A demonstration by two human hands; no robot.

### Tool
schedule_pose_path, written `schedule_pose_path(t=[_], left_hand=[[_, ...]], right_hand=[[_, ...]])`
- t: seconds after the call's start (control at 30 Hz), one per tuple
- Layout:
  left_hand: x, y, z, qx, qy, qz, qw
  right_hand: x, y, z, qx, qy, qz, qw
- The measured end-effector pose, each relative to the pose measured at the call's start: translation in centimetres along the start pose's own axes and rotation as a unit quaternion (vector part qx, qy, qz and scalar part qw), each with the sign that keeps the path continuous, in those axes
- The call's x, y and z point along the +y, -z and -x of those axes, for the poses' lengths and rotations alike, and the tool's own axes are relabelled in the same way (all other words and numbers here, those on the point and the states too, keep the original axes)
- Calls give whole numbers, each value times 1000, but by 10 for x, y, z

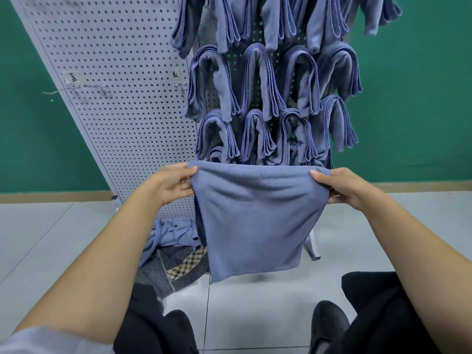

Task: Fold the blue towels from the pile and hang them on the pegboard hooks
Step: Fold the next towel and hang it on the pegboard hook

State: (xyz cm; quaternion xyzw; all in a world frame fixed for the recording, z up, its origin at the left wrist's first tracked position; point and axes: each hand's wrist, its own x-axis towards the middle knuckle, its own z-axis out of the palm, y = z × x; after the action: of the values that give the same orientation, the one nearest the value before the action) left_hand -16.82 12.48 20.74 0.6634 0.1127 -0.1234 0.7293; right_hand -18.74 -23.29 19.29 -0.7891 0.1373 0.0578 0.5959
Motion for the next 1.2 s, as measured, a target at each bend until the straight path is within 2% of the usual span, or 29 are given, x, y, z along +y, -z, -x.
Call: schedule_pose_path(t=[0.1, 0.27, 0.43, 0.63, 0.77, 0.93, 1.07, 1.2], left_hand=[[-1, 3, -5, 55, -42, -50, 996], [-2, 3, -2, 88, -63, -144, 984], [-1, 3, -1, 132, -73, -121, 981], [4, 5, 2, 96, -54, -46, 993], [5, 3, 5, 60, -81, -93, 991], [3, -6, 6, 22, -110, -257, 960], [-5, -8, 2, 51, -143, -379, 913], [-7, -3, -2, 86, -186, -427, 881]], right_hand=[[1, 4, -3, 28, -9, -7, 1000], [-5, 4, 2, -27, -25, -76, 996], [-2, 4, 5, -29, -7, -82, 996], [2, 4, -1, 69, 33, -91, 993], [1, 2, -1, 77, 45, -88, 992], [2, 2, 0, 42, 62, -64, 995], [5, 3, -1, -7, 75, -11, 997], [13, 6, -8, 42, 99, 54, 993]])
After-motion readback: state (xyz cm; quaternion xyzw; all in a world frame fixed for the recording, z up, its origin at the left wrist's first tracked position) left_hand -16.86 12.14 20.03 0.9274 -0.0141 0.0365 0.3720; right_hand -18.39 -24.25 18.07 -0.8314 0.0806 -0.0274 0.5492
